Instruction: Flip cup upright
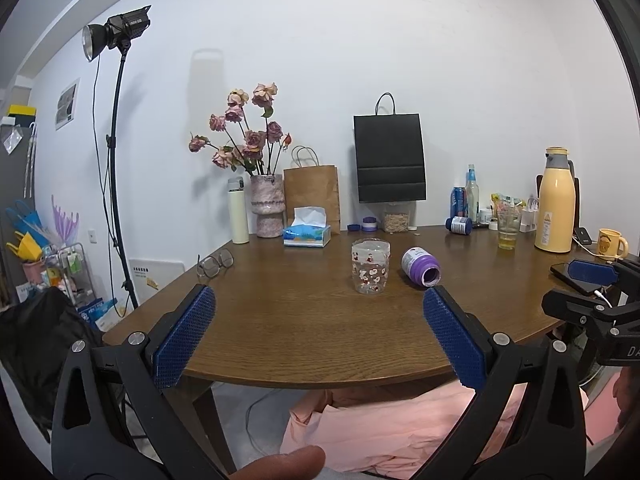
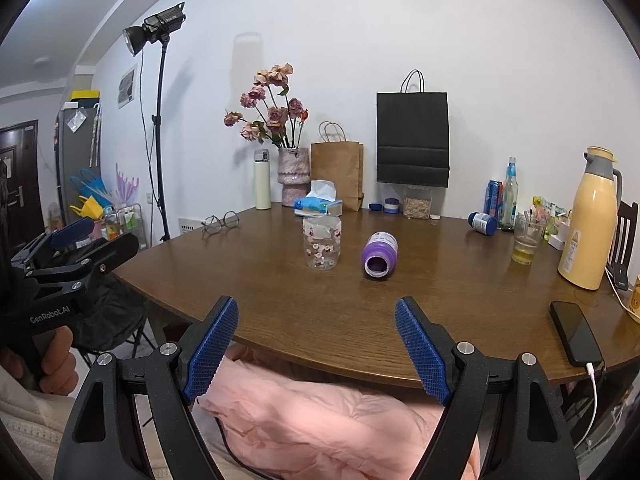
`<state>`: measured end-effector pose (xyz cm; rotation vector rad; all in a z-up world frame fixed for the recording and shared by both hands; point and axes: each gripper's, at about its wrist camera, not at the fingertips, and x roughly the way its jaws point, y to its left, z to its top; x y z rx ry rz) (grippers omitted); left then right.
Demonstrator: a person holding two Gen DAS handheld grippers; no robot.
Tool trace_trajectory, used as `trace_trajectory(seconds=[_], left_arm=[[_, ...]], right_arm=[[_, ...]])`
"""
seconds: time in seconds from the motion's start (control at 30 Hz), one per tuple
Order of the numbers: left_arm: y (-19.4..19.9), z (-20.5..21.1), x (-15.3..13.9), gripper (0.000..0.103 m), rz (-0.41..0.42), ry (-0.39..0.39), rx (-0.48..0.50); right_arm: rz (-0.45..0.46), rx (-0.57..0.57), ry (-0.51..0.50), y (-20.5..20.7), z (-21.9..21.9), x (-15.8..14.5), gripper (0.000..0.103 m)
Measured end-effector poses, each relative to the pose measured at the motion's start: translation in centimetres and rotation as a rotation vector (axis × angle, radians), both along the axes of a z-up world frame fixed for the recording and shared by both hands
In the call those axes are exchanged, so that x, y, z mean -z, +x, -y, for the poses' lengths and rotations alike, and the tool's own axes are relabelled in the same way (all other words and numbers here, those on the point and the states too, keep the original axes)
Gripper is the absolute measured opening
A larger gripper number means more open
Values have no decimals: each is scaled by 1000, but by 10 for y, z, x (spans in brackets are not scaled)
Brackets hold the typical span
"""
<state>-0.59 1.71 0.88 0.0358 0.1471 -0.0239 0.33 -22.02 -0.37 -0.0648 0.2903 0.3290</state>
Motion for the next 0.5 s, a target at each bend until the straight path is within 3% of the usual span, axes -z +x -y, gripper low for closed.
trace_trajectory(seconds=[0.5], left_arm=[[0, 3, -2, 103, -8, -2, 14]], right_arm=[[-7, -4, 1, 1, -1, 3, 86]])
